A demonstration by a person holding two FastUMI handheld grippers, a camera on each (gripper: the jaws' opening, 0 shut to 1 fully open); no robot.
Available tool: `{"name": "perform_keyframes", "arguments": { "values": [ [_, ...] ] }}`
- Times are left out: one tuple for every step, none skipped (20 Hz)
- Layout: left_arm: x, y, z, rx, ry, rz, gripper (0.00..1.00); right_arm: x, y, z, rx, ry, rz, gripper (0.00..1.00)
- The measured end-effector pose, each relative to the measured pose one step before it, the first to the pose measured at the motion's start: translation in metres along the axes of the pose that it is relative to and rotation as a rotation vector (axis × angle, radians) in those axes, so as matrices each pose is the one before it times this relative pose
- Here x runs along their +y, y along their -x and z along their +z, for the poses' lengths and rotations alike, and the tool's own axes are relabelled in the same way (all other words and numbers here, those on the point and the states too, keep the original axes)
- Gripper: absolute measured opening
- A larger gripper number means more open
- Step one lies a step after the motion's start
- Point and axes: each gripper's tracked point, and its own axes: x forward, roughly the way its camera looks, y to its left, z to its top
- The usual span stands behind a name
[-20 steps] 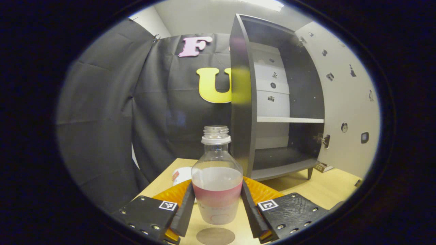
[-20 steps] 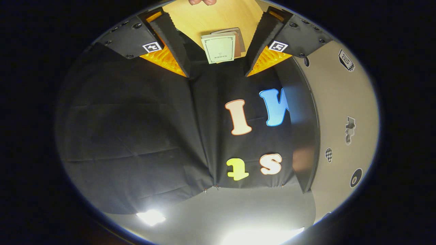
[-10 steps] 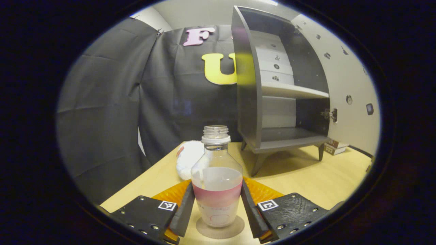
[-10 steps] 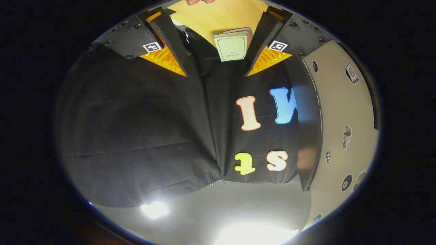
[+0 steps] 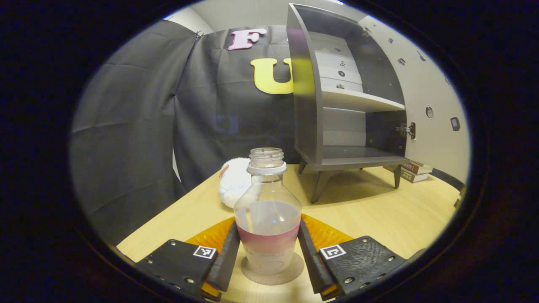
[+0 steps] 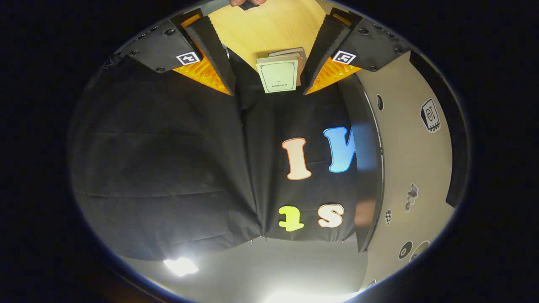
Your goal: Open the cabinet door with the right hand, grasp the bottle in the cabinet with the left hand and place it on the coaster, then close the cabinet door with the right hand.
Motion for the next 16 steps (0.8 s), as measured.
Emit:
{"name": "perform_keyframes", "arguments": {
  "values": [
    [-0.0004,-0.00013,-0.00145,0.00676,-0.00553,-0.00862,0.75,0.00283,0.00289,-0.00503,0.00334,0.00597,0.00255,0.98],
    [-0.00085,-0.00114,0.0011,0.00579,-0.0074,-0.00799,0.76,0.00252,0.00317,-0.00558,0.00338,0.00406,0.00492,0.98],
    [0.00069,-0.00055,-0.0016,0.00909,-0.00603,-0.00871,0.78,0.00102,0.00361,-0.00649,0.01009,0.00121,0.00183,0.98],
    [0.0012,0.00109,-0.00284,0.01476,-0.00806,-0.00399,0.72,-0.00012,0.00349,-0.0083,0.01356,0.00062,0.00089,0.98],
    [0.00249,0.00239,0.00087,0.00059,-0.01021,0.00549,0.77,-0.00071,0.00363,-0.00673,0.013,0.00053,-0.00251,0.98],
    [0.00226,0.00283,0.00274,-0.00371,-0.00653,-0.00177,0.77,-0.00074,0.00414,-0.00672,0.01159,0.00065,-0.00176,0.98],
    [0.0006,0.00207,0.00288,-0.00634,0.00065,-0.00911,0.87,-0.00063,0.00455,-0.0053,0.00827,0.0018,-0.00208,0.98],
    [-0.00089,0.00181,0.00415,-0.01072,0.00582,-0.00982,0.84,-0.00082,0.00564,-0.00527,0.0048,0.00115,-0.00255,0.98],
    [-0.00277,0.00106,0.00405,-0.00605,0.00661,-0.01652,0.84,-0.00131,0.00568,-0.00514,0.00443,0.00008,-0.00271,0.98],
    [-0.00155,0.00268,0.0045,0.00179,0.00072,-0.01309,0.84,-0.0031,0.00491,-0.00455,0.00099,-0.00071,-0.00607,0.98],
    [0.00077,0.0036,0.01012,-0.00902,-0.0077,-0.00115,0.84,-0.00235,0.00561,-0.00477,0.00371,-0.00241,-0.00703,0.98],
    [0.00106,0.00443,0.01146,-0.01699,-0.01246,-0.00296,0.84,-0.00249,0.00544,-0.00667,0.00439,-0.00484,-0.0052,0.98],
    [-0.00054,0.00696,0.00799,-0.01173,-0.00862,-0.01203,0.84,-0.00175,0.00413,-0.00524,0.00814,-0.00528,-0.00336,0.98],
    [-0.0012,0.00528,0.01029,-0.01286,-0.00498,-0.01084,0.84,-0.00268,0.00251,-0.0054,0.00804,-0.00538,-0.00343,0.98],
    [-0.00245,0.00775,0.01185,-0.01524,-0.00267,-0.01051,0.84,-0.00295,0.00147,-0.00314,0.00445,-0.00784,-0.0049,0.98],
    [-0.00186,0.00753,0.01315,-0.02064,-0.00306,-0.00415,0.84,-0.00295,0.00033,-0.00151,0.00272,-0.01151,-0.00485,0.98]
  ]
}}
